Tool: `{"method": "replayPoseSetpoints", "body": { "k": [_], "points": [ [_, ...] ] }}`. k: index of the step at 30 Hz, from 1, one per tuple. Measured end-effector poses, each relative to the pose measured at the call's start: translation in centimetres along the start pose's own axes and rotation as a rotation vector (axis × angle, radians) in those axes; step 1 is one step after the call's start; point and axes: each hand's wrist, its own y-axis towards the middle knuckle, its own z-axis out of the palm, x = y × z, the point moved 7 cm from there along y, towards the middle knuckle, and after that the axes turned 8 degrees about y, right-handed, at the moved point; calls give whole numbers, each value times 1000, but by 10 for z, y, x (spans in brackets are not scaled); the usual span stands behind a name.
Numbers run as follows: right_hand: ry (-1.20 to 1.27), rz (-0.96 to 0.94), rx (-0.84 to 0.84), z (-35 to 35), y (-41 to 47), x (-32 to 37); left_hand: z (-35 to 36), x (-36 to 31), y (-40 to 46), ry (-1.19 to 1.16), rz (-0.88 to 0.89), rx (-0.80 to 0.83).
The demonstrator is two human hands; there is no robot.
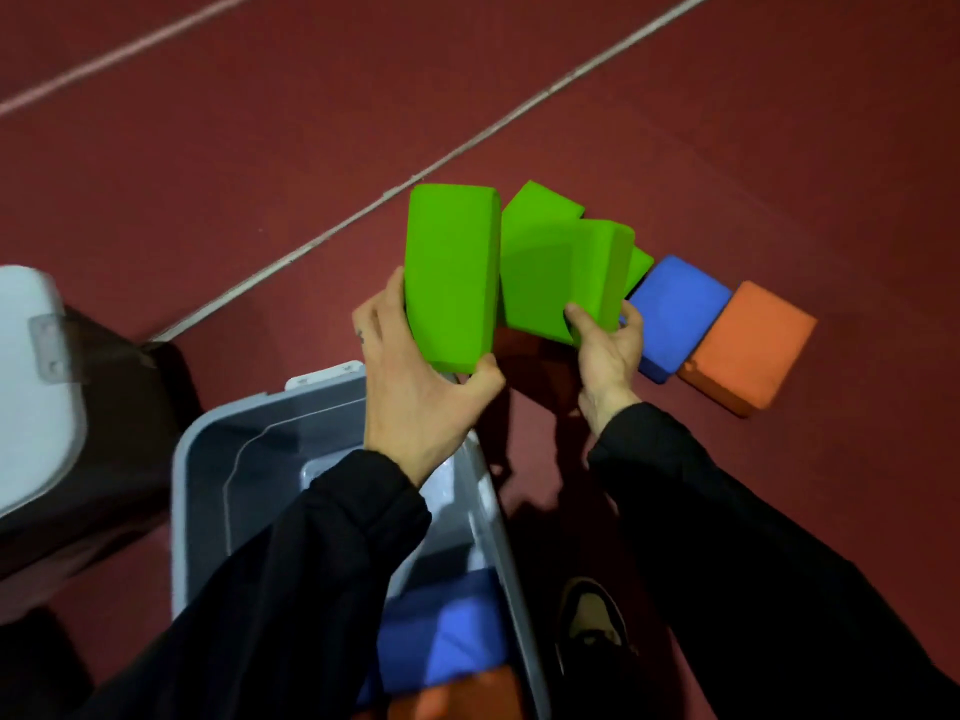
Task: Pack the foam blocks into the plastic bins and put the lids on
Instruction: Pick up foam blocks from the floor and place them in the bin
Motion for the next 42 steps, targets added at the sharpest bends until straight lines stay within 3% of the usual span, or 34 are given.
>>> {"method": "replayPoseSetpoints", "body": {
  "k": [5, 8, 11, 18, 24, 27, 29, 31, 34, 38, 42],
  "points": [
    [-46, -178, 117, -44, -117, 125, -107, -22, -54, 44, -22, -79],
    [-127, -323, 174, -56, -165, 188, -154, -1, -79, 149, -26, -64],
    [-232, -359, 211, -53, -227, 203, -183, 42, -121, 267, -5, 19],
    [-198, -247, 229, -54, -309, 113, -158, 118, -177, 273, 15, 311],
    [-588, -281, 378, -32, -320, 66, -131, 183, -191, 436, -25, 640],
    [-759, -326, 451, -21, -319, 54, -110, 206, -205, 631, 84, 761],
    [-847, -373, 513, -12, -320, 49, -100, 224, -211, 870, 159, 787],
    [-949, -428, 563, -4, -323, 44, -99, 243, -215, 1063, 117, 787],
    [-1096, -494, 649, 1, -329, 33, -96, 259, -221, 1228, 111, 812],
    [-1261, -545, 816, 3, -336, 1, -80, 257, -221, 1226, 113, 872],
    [-1565, -551, 930, -11, -329, -48, -68, 257, -218, 1078, 87, 868]
  ]
}}
